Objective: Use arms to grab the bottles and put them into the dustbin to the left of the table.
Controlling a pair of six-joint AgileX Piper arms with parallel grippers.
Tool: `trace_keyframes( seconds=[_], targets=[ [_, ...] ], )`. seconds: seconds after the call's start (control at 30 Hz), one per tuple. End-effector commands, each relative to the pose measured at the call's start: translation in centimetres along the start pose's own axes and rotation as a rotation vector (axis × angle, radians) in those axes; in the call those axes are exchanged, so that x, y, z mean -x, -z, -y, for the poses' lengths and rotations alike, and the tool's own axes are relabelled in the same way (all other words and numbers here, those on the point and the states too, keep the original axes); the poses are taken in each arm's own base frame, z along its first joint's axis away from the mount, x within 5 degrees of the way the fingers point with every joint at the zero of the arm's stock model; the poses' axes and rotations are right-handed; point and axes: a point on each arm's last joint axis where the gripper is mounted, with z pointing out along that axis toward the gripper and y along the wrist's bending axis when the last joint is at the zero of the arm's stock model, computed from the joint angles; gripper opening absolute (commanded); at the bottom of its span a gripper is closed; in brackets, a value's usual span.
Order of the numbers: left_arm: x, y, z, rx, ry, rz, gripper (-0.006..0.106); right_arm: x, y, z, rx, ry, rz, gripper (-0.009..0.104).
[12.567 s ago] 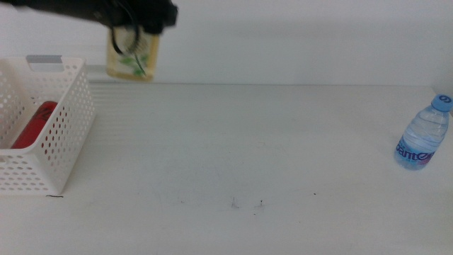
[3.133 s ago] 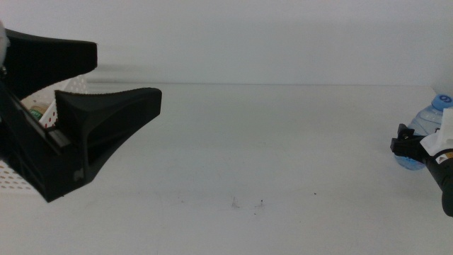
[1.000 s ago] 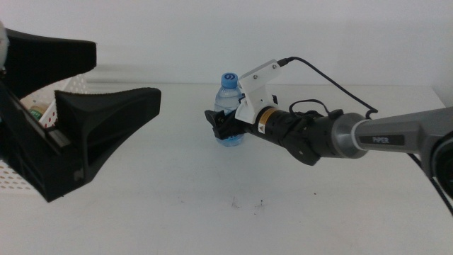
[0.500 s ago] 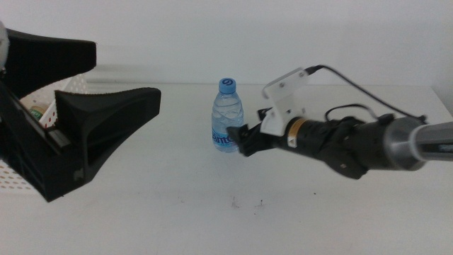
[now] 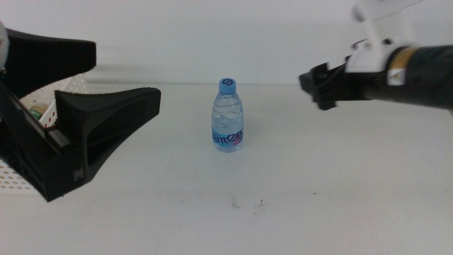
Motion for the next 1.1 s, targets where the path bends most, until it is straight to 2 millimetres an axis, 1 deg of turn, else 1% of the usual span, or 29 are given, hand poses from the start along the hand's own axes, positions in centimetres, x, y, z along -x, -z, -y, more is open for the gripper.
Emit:
trace_keyframes(
  seconds=[0.0, 0.13, 0.3, 0.37, 0.47, 0.57, 0.87, 1.07],
  targets=[
    [0.0, 0.1, 0.0, -0.002, 0.004, 0.01, 0.094, 0.3, 2.7, 0.4, 0.007, -0.019, -0.013, 0.087],
    [0.0, 0.1, 0.0, -0.002, 0.004, 0.01, 0.094, 0.8, 6.5, 0.3, 0.066, -0.033, -0.01, 0.087],
    [0.0, 0.1, 0.0, -0.002, 0.004, 0.01, 0.094, 2.6, 11.6, 0.6, 0.104, -0.07, -0.045, 0.087],
    [0.0, 0.1, 0.0, -0.002, 0.004, 0.01, 0.094, 3.5, 13.3, 0.8, 0.105, -0.069, -0.056, 0.087],
    [0.0, 0.1, 0.0, -0.002, 0.004, 0.01, 0.094, 4.5, 14.8, 1.0, 0.11, -0.07, -0.068, 0.087],
    [0.0, 0.1, 0.0, -0.002, 0.004, 0.01, 0.094, 5.2, 15.5, 1.1, 0.109, -0.071, -0.04, 0.087],
    [0.0, 0.1, 0.0, -0.002, 0.004, 0.01, 0.094, 5.3, 15.5, 0.9, 0.122, -0.081, -0.034, 0.087],
    [0.0, 0.1, 0.0, -0.002, 0.004, 0.01, 0.094, 5.3, 15.5, 0.8, 0.139, -0.013, -0.028, 0.087]
  ],
)
